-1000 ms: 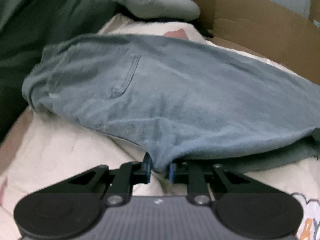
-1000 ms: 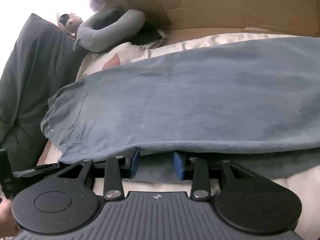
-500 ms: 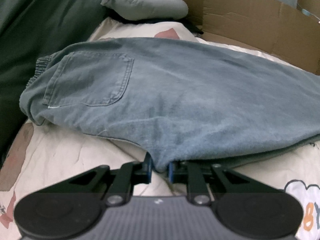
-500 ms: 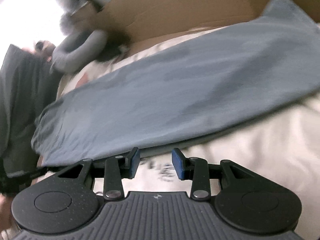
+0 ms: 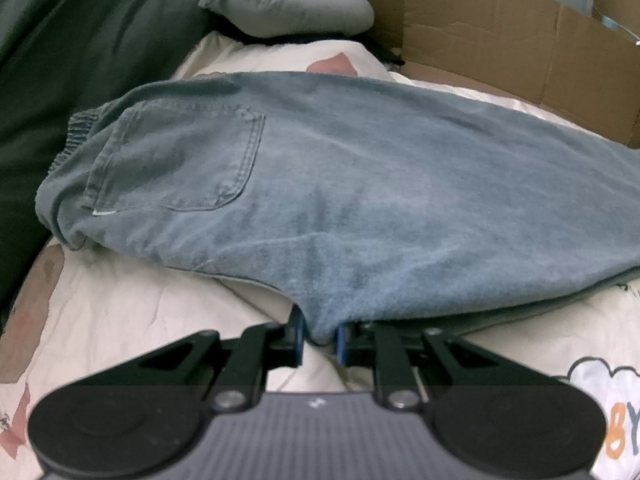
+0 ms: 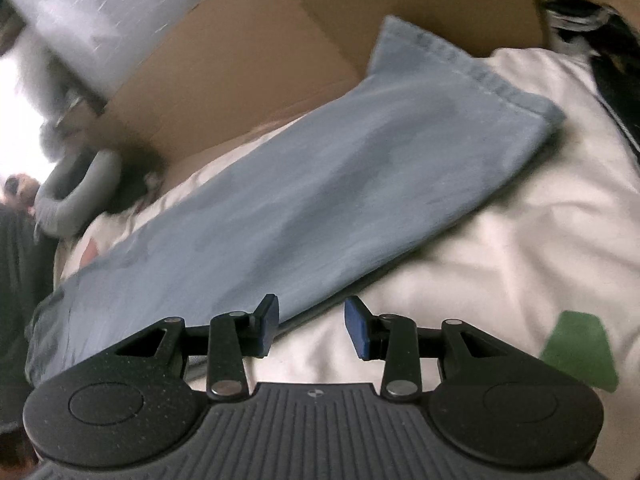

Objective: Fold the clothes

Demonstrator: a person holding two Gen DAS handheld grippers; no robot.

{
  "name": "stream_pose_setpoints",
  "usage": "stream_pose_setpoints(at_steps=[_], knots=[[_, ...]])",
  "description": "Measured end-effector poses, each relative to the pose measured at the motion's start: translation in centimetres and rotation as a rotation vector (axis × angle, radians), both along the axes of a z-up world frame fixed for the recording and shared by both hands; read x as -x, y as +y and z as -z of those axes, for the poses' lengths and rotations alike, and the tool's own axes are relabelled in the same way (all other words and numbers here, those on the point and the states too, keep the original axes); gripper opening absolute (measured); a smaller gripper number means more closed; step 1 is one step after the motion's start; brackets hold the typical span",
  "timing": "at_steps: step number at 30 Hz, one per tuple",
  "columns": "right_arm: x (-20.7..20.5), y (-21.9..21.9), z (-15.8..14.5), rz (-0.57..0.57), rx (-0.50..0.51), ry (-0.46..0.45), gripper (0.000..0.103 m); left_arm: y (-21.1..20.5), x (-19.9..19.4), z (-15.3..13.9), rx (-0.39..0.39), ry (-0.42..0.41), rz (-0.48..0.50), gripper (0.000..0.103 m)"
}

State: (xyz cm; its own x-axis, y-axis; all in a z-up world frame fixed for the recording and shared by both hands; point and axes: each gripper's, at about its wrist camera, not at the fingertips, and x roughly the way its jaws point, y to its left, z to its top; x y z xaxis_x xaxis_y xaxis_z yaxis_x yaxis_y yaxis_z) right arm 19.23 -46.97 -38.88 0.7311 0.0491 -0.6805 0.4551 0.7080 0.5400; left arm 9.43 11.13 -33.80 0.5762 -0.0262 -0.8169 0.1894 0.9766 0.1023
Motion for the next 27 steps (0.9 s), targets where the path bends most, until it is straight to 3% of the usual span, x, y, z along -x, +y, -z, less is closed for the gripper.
stream_pose_setpoints(at_steps=[6,15,19,23,24,25,26,27], knots=[[0.9,-3.4,1.6,0.177,-0.062,-0.003,0.043,0.0,-0.2,0.2,0.001,0.006,0.000,0.017],[1.0,-5.5,3.0,0.289,-0.106,-0.036,0.042,0.0,-0.2,0.3,-0.001,0.007,0.005,0.017],[1.0,-6.4,3.7,0.414,-0.203,-0.075,0.042,0.0,-0.2,0.4,0.012,0.014,-0.010,0.017],[0.7,-6.8,4.1,0.469,-0.234,-0.114,0.042,0.1,-0.3,0.4,0.022,0.018,-0.013,0.017],[0.7,-7.0,4.0,0.476,-0.240,-0.122,0.039,0.1,-0.3,0.4,0.023,0.019,-0.012,0.017],[0.7,-7.1,3.9,0.481,-0.246,-0.130,0.031,0.1,-0.3,0.3,0.022,0.017,-0.013,0.017],[0.7,-7.2,3.7,0.486,-0.249,-0.132,0.017,0.1,-0.3,0.3,0.018,0.013,-0.014,0.017],[0.7,-7.3,3.4,0.491,-0.250,-0.131,0.014,0.1,-0.3,0.4,0.015,0.012,-0.013,0.017]])
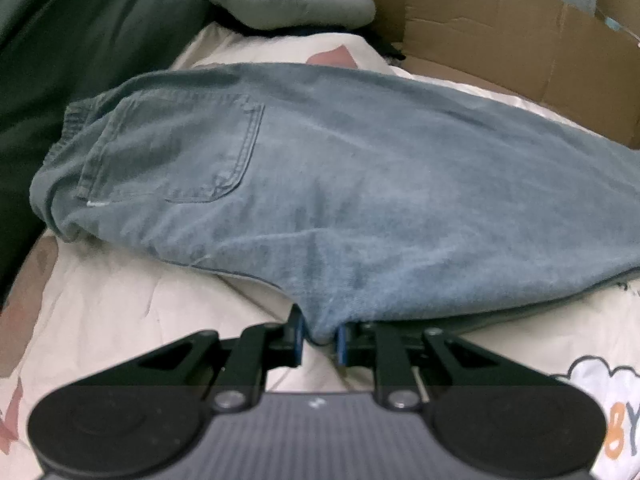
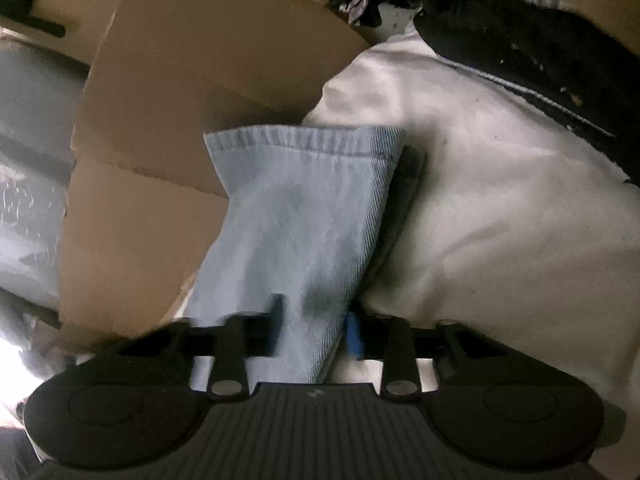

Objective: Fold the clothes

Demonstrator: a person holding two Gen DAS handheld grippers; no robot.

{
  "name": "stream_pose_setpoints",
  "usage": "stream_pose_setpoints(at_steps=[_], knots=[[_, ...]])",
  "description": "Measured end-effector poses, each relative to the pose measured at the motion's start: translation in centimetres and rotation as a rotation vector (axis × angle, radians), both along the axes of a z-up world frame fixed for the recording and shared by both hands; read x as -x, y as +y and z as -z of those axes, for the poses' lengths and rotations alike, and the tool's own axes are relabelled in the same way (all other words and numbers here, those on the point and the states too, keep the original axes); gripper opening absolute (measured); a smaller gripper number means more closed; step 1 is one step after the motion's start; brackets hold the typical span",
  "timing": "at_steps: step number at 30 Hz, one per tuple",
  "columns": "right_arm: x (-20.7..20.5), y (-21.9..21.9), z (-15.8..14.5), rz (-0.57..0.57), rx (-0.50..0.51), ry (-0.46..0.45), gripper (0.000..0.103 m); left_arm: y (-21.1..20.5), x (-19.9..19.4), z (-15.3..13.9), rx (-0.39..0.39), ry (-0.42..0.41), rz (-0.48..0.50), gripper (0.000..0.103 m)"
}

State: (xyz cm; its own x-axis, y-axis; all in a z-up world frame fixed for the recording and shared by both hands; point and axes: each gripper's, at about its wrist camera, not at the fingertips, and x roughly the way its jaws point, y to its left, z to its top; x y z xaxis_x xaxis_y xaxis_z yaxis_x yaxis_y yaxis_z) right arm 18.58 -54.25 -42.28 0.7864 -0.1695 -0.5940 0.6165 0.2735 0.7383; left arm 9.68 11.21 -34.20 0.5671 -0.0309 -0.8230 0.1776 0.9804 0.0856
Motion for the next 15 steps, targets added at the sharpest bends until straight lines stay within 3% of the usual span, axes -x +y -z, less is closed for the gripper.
stream_pose_setpoints(at_steps=[5,7,9,15], knots=[[-0.3,-0.2,-1.5,-0.011,0.011,-0.057,0.015,0.1,-0.1,0.2,0.004,0.006,0.000,0.017],[-0.5,-0.4,-1.1,0.000,0.003,-0.054,0.016,0.1,-0.2,0.3,0.005,0.007,0.002,0.017],[-0.6,-0.8,-0.6,0.022,-0.008,-0.049,0.028,0.2,-0.2,0.3,0.007,0.009,0.002,0.017],[-0.6,-2.2,0.8,0.109,-0.021,-0.048,0.030,0.1,-0.1,0.5,0.015,0.013,-0.009,0.017]])
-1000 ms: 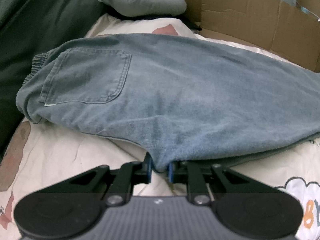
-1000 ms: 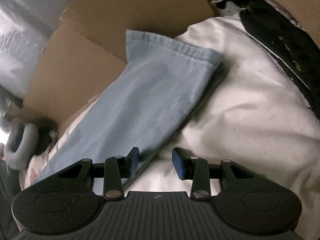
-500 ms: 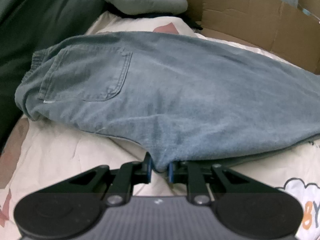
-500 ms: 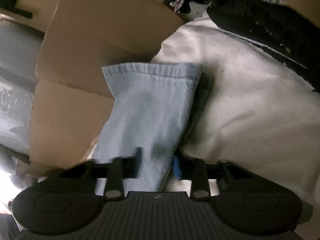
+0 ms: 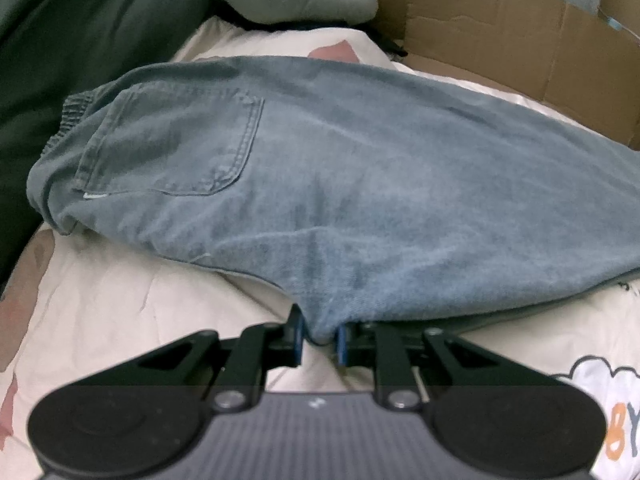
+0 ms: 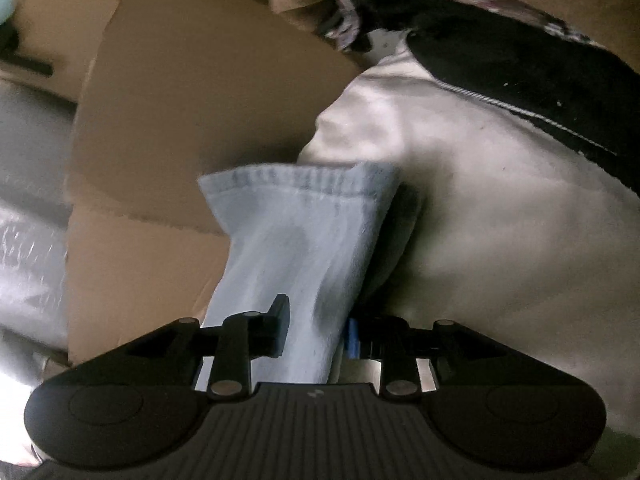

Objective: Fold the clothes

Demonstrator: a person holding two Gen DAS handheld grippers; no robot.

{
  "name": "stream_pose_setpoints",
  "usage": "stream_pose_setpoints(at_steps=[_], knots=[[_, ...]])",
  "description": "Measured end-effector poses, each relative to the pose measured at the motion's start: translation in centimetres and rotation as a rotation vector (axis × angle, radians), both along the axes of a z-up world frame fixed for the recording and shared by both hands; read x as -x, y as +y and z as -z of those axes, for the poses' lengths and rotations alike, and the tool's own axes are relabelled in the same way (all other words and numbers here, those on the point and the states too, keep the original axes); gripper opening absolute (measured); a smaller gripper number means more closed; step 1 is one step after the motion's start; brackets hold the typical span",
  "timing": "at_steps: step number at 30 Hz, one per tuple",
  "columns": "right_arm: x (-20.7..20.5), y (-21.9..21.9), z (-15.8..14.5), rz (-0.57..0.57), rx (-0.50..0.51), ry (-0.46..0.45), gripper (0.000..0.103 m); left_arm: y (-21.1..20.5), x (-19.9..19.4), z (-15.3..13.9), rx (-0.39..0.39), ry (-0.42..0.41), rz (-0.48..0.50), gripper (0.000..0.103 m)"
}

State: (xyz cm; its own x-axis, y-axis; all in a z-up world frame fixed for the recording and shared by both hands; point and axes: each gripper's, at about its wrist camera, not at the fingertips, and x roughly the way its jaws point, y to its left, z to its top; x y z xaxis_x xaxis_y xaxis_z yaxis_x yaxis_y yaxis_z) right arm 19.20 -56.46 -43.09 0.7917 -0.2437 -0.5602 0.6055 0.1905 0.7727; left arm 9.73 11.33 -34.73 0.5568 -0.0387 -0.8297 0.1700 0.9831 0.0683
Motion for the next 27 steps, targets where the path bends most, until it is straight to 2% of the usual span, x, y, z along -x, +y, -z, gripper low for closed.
stream_pose_setpoints(at_steps=[5,7,8,15,20,27], knots=[[0.2,-1.4,0.2,0.094,0.006,-0.025,0.027,0.2,0.4,0.1,0.022,0.003,-0.031,0.017],[0.2,-1.6,0.1,0.098,0.015,-0.016,0.008,0.3,0.4,0.2,0.030,0.008,-0.043,0.016],[0.2,-1.7,-0.1,0.090,0.021,-0.008,0.006,0.3,0.3,0.2,0.028,0.009,-0.042,0.016],[0.8,-2.4,-2.2,-0.002,0.069,0.012,0.005,1.1,0.1,-0.3,0.050,0.022,-0.029,0.016],[1.6,-2.9,-4.3,-0.020,0.065,0.024,0.005,1.4,-0.4,-1.3,0.077,0.049,-0.032,0.015],[3.1,-3.0,-7.4,-0.062,0.085,0.059,0.004,2.3,0.5,-3.9,0.074,0.039,-0.021,0.014]])
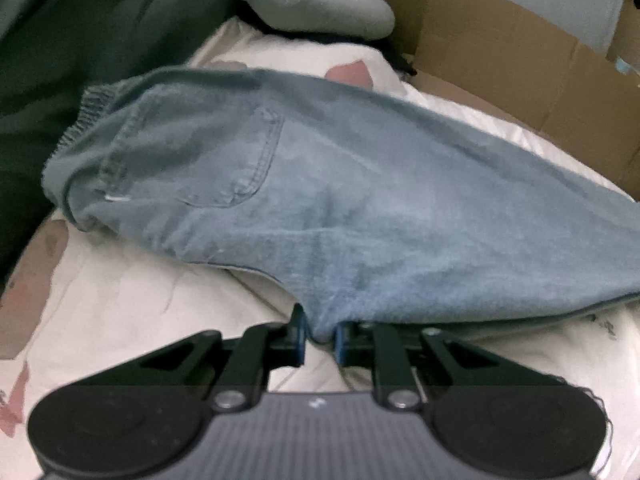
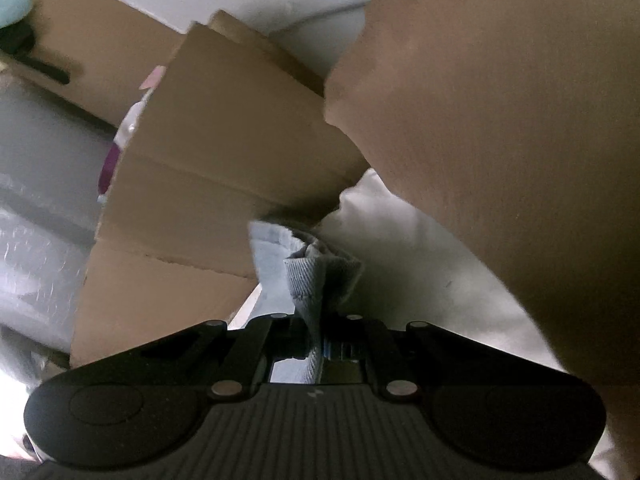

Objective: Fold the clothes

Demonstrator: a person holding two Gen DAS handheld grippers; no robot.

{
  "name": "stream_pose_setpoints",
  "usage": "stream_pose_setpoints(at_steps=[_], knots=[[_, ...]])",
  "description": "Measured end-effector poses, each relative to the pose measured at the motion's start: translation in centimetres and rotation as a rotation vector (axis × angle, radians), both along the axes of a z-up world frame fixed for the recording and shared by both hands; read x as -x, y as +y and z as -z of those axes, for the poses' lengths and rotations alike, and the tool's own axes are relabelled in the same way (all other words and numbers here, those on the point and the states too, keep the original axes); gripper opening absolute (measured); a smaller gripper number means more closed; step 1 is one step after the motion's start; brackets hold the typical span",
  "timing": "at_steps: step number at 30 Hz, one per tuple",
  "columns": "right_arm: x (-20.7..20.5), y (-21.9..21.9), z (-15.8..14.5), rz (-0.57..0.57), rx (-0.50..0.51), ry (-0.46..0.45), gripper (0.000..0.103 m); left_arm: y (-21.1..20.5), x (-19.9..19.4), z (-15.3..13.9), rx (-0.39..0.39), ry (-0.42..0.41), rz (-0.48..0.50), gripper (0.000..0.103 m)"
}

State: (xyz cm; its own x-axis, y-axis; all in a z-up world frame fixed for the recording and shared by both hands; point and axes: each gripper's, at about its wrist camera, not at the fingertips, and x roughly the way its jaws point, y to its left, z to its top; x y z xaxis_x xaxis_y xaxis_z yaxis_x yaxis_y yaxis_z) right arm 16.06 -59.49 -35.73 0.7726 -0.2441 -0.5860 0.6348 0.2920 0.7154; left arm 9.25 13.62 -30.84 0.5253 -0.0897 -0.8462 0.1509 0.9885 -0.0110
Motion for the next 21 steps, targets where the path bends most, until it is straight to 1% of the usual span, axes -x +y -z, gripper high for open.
stream_pose_setpoints(at_steps=[3,8,13,21], knots=[[1.2,0.3,-0.7,-0.009,0.004,0.007,0.004,0.4,0.8,-1.0,-0.008,0.004,0.011,0.014],[4.2,1.9,-1.4,-0.008,-0.007,0.015,0.004,1.2,1.6,-2.2,-0.033,0.015,0.033,0.012],[7.9,3.2,-1.7,0.004,-0.018,0.030,0.004,1.6,2.0,-2.7,-0.036,0.020,0.036,0.011],[13.8,6.7,-3.9,0.023,-0.020,0.043,0.004,2.1,3.1,-3.4,-0.032,0.020,0.041,0.010]])
